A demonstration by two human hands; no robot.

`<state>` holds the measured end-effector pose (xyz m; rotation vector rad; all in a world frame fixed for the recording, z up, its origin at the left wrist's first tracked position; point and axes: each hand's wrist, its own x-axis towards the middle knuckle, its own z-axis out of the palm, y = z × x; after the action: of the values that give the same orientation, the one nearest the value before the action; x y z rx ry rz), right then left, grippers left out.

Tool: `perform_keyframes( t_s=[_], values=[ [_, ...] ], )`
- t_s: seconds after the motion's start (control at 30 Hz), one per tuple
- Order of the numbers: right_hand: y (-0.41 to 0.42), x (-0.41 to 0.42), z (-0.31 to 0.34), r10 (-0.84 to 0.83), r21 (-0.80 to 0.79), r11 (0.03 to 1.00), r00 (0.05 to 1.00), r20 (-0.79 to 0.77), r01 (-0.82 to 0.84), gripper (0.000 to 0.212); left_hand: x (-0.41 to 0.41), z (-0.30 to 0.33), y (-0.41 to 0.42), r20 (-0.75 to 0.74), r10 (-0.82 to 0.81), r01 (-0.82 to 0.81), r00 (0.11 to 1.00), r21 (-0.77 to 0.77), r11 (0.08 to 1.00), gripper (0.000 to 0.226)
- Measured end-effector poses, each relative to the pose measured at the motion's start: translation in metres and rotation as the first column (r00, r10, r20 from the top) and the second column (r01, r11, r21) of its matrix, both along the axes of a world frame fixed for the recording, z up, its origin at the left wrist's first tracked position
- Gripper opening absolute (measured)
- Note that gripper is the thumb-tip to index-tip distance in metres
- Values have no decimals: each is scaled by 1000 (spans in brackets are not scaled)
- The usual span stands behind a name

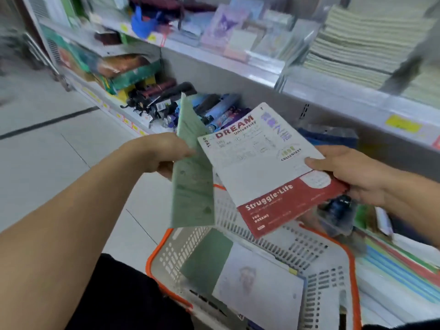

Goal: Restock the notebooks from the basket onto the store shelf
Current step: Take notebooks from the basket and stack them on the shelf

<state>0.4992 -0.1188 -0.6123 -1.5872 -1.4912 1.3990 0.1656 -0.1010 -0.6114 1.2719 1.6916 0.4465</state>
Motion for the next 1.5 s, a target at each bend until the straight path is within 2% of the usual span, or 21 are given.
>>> perform_keyframes(
  t_s=[0.03, 0.1, 0.2, 0.27, 0.33, 0.43, 0.5, 0.63, 0.7, 0.77, 0.83, 0.9, 0.97, 1.03, 1.13, 1.2, 1.3, 1.37, 1.43, 1.5],
  values=[
    [-8, -2, 5, -30, -32, 999, 995, -94, 27, 26, 2, 3, -2, 127, 24, -22, 992, -16, 1000, 20],
    [-20, -11, 4, -83, -56, 996, 968, -238, 72, 25, 9, 12, -7, 376, 106, -94, 921, -49, 994, 25],
    [-26, -27, 3, -122, -27, 992, 943, -309, 120, 25, 22, 21, -13, 632, 146, -128, 761, -75, 989, 45],
    [-30, -33, 11, -105, -5, 994, 923, -369, 110, 25, 32, 30, -18, 714, 117, -105, 691, -62, 993, 62],
    [-36, -33, 21, -82, 14, 995, 895, -438, 98, 28, 47, 43, -23, 763, 31, -67, 646, 16, 998, 69],
    [-52, -20, 38, -69, 58, 992, 865, -496, 113, 37, 78, 66, -29, 775, -12, -135, 632, 124, 983, 40],
    [-63, 4, 46, -73, 85, 987, 842, -535, 139, 41, 108, 80, -25, 758, -38, -131, 651, 161, 978, 33],
    [-78, 68, 76, -125, 203, 936, 811, -571, 287, 43, 183, 122, -6, 722, -192, 9, 665, 250, 968, 28],
    [-84, 101, 88, -181, 303, 841, 760, -624, 449, 45, 231, 148, 1, 710, -322, 116, 626, 323, 939, 23],
    [-87, 133, 96, -267, 353, 693, 678, -685, 629, 44, 277, 164, 5, 663, -489, 240, 567, 435, 868, 24],
    [-84, 166, 98, -382, 360, 553, 613, -692, 751, 43, 317, 162, 7, 483, -574, 336, 662, 493, 803, 20],
    [-73, 195, 99, -498, 356, 473, 578, -647, 806, 45, 348, 147, 13, 306, -595, 400, 744, 509, 762, 10],
    [-58, 215, 99, -572, 354, 469, 584, -576, 809, 45, 369, 132, 25, 344, -561, 364, 753, 492, 791, 5],
    [-40, 227, 100, -601, 333, 516, 611, -516, 789, 42, 381, 123, 42, 439, -498, 287, 748, 463, 839, 12],
    [-19, 235, 107, -585, 302, 573, 638, -501, 762, 27, 392, 115, 63, 508, -421, 209, 751, 422, 882, 17],
    [-10, 235, 107, -558, 368, 579, 683, -471, 727, 26, 399, 110, 77, 522, -388, 184, 760, 400, 898, 17],
    [3, 234, 93, -650, 478, 542, 705, -282, 691, 40, 408, 108, 91, 370, -421, 221, 828, 474, 852, 12],
    [13, 237, 85, -727, 531, 505, 667, -163, 681, 44, 408, 108, 99, 220, -481, 306, 848, 537, 786, 26],
    [20, 240, 83, -776, 575, 481, 627, -73, 662, 43, 408, 106, 105, 9, -522, 416, 853, 594, 689, 42],
    [25, 240, 84, -797, 593, 471, 603, -32, 654, 39, 408, 103, 114, -178, -485, 471, 856, 655, 591, 50]
  ],
)
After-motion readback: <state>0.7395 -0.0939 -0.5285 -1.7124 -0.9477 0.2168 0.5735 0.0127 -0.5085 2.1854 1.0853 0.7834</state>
